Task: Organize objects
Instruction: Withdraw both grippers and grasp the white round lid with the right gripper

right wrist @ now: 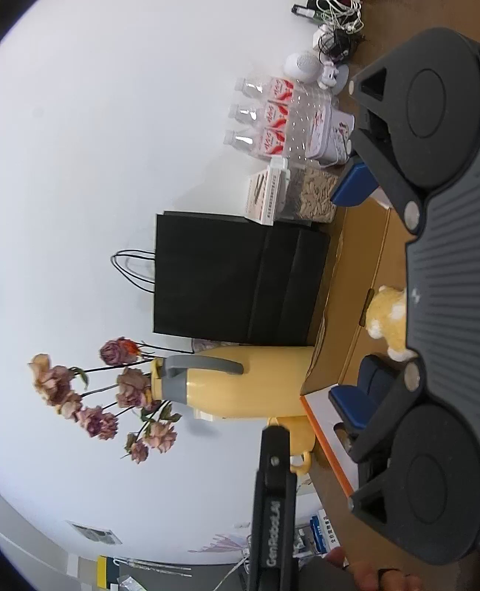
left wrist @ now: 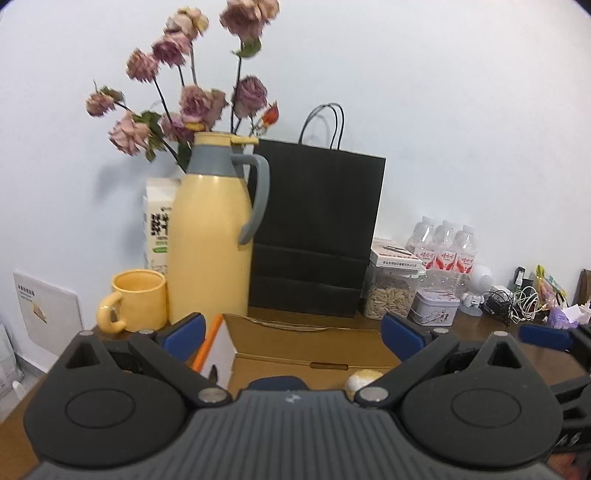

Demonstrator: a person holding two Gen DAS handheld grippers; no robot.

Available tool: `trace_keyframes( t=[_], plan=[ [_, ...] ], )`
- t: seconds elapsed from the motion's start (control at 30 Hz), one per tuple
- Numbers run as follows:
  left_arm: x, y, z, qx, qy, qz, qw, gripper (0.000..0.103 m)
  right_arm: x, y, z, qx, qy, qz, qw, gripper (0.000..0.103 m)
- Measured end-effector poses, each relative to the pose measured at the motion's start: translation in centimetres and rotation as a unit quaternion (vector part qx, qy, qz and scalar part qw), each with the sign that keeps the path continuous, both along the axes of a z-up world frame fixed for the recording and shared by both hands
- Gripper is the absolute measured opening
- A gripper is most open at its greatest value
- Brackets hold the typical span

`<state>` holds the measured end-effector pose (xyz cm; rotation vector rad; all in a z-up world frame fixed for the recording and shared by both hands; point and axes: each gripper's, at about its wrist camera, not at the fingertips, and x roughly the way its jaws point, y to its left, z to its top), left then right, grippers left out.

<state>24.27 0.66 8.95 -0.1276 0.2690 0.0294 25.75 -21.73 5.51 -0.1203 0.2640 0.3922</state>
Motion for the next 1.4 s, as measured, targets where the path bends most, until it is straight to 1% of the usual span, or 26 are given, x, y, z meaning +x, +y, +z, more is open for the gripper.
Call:
trace_keyframes(
  t=[0.13, 0.23, 0.37, 0.47, 0.6, 0.7, 0.93, 0.97, 1.0, 1.03, 1.1, 1.13, 1.17, 1.2, 1.4],
  plan=[
    [-2.2, 1.0, -0.5, -0.008, 0.009, 0.007, 0.9999, 0.103, -2.2, -1.3, -0.4, -0.006, 0.000, -0.005, 1.000, 0.103],
    [-4.0, 2.0, -1.3, -0.022, 0.015, 0.018, 0.9995, 0.103, -3.7, -2.1, -1.7, -0.013, 0.011, -0.012, 1.000, 0.103],
    [-5.7, 3.0, -2.9, -0.023, 0.039, 0.030, 0.9985, 0.103, -5.2, -3.4, -3.9, -0.021, 0.044, -0.020, 0.999, 0.103],
    [-6.9, 3.4, -4.4, -0.007, 0.062, 0.048, 0.9969, 0.103, -6.1, -4.3, -6.0, -0.031, 0.074, -0.032, 0.996, 0.103],
    [-8.3, 4.3, -6.4, 0.000, 0.091, 0.059, 0.9941, 0.103, -6.9, -5.6, -8.6, -0.044, 0.119, -0.049, 0.991, 0.103],
    [-9.3, 4.9, -7.3, -0.001, 0.105, 0.063, 0.9924, 0.103, -7.6, -6.0, -9.3, -0.043, 0.131, -0.052, 0.989, 0.103],
    [-11.2, 5.2, -8.0, -0.011, 0.116, 0.057, 0.9915, 0.103, -8.5, -5.6, -9.9, -0.046, 0.147, -0.047, 0.987, 0.103],
    [-11.4, 5.1, -8.0, -0.012, 0.117, 0.056, 0.9915, 0.103, -8.6, -5.5, -10.1, -0.051, 0.152, -0.048, 0.986, 0.100],
    [-11.5, 5.1, -8.1, -0.012, 0.118, 0.053, 0.9915, 0.103, -8.7, -5.4, -10.3, -0.054, 0.159, -0.047, 0.985, 0.094],
    [-11.6, 5.0, -8.0, -0.011, 0.119, 0.051, 0.9916, 0.103, -8.8, -5.5, -10.3, -0.052, 0.164, -0.044, 0.984, 0.089],
    [-11.9, 4.8, -8.0, -0.011, 0.118, 0.047, 0.9918, 0.103, -8.9, -5.7, -10.4, -0.047, 0.171, -0.039, 0.983, 0.071],
    [-12.0, 4.7, -8.0, -0.011, 0.118, 0.045, 0.9919, 0.103, -8.9, -5.8, -10.4, -0.044, 0.174, -0.036, 0.983, 0.065],
    [-12.2, 4.6, -8.0, -0.011, 0.118, 0.045, 0.9919, 0.103, -9.0, -5.9, -10.4, -0.038, 0.175, -0.031, 0.983, 0.048],
    [-12.3, 4.5, -8.0, -0.012, 0.118, 0.044, 0.9920, 0.103, -9.0, -5.9, -10.4, -0.036, 0.176, -0.030, 0.983, 0.039],
    [-12.9, 4.3, -7.7, -0.011, 0.116, 0.046, 0.9922, 0.103, -9.5, -6.4, -10.1, -0.018, 0.155, -0.035, 0.987, 0.039]
  ],
)
